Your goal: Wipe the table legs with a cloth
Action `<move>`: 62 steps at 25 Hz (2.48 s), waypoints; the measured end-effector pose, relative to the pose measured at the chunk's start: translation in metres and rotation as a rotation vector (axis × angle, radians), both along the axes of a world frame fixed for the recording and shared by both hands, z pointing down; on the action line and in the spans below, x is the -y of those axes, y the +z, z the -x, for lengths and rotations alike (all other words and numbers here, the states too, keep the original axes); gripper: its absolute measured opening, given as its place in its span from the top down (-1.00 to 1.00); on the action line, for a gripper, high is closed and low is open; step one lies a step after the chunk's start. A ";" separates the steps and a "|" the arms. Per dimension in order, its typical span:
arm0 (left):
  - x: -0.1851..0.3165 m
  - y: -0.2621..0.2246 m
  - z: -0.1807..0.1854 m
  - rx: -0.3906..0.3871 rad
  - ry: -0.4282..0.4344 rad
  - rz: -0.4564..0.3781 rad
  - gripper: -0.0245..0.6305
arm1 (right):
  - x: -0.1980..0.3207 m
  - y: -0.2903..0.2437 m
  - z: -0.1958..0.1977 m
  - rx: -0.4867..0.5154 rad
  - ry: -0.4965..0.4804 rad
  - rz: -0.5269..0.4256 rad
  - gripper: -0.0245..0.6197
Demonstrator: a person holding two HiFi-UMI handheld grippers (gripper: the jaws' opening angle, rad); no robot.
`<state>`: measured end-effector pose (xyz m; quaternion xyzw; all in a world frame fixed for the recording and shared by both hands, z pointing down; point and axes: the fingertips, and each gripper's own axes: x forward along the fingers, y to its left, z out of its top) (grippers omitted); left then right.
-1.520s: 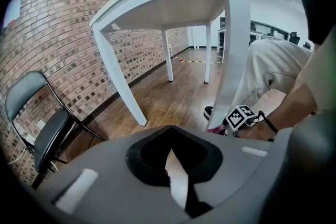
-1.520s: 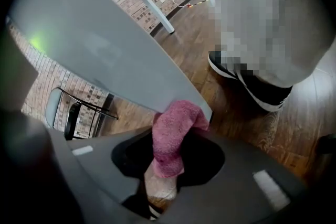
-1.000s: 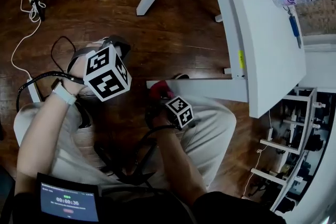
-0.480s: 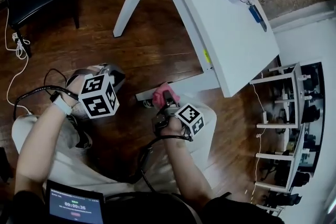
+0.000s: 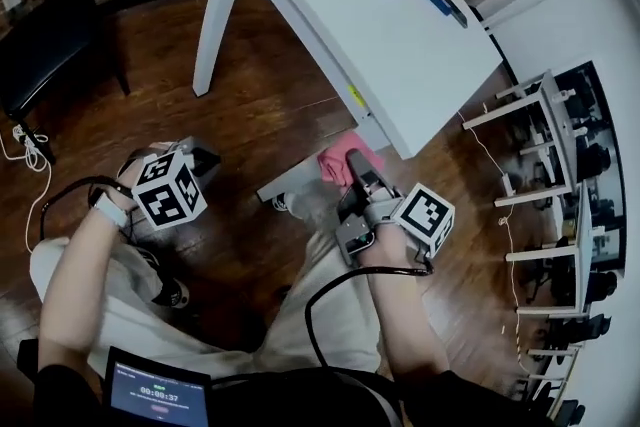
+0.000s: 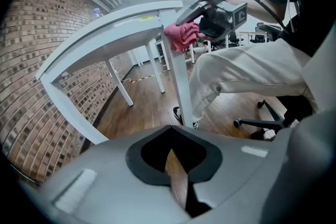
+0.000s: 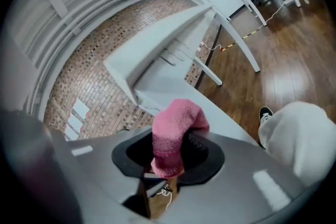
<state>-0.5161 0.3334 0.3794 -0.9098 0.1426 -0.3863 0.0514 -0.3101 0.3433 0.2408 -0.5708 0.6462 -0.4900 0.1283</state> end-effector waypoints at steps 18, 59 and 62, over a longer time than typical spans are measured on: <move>0.069 -0.042 0.148 -0.788 -0.626 0.189 0.93 | -0.001 -0.072 0.001 -0.044 0.066 -0.215 0.61; 0.272 -0.087 0.137 -0.725 -0.201 -0.016 0.93 | 0.093 -0.072 0.055 -0.827 0.501 -0.157 0.61; 0.289 -0.092 0.139 -0.737 -0.189 -0.014 0.93 | 0.133 -0.072 0.079 -0.813 0.476 -0.178 0.61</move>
